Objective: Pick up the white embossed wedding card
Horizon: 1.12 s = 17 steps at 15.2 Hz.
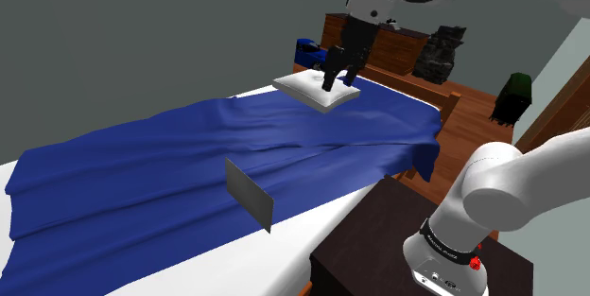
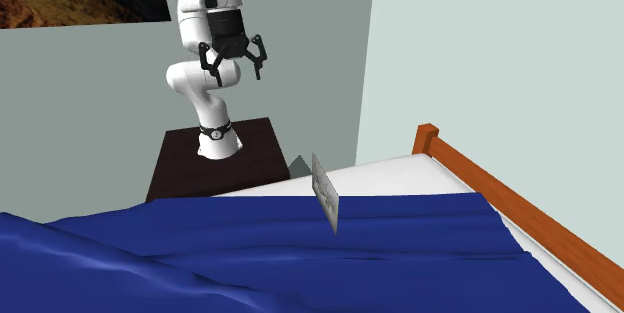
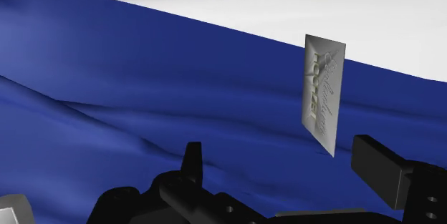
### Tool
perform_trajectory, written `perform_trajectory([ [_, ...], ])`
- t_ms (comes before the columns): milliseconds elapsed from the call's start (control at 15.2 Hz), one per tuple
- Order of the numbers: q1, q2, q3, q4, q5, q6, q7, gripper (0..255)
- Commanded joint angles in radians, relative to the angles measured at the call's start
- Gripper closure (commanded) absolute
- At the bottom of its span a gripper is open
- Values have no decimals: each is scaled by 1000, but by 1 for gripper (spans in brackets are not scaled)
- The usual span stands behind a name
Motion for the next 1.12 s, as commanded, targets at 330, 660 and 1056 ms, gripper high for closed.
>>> perform_trajectory([
  [330, 46, 176, 111, 0, 9, 72, 59, 0],
  [660, 77, 318, 186, 22, 2, 114, 108, 0],
  [1056, 116, 506, 266, 68, -29, 156, 175, 0],
])
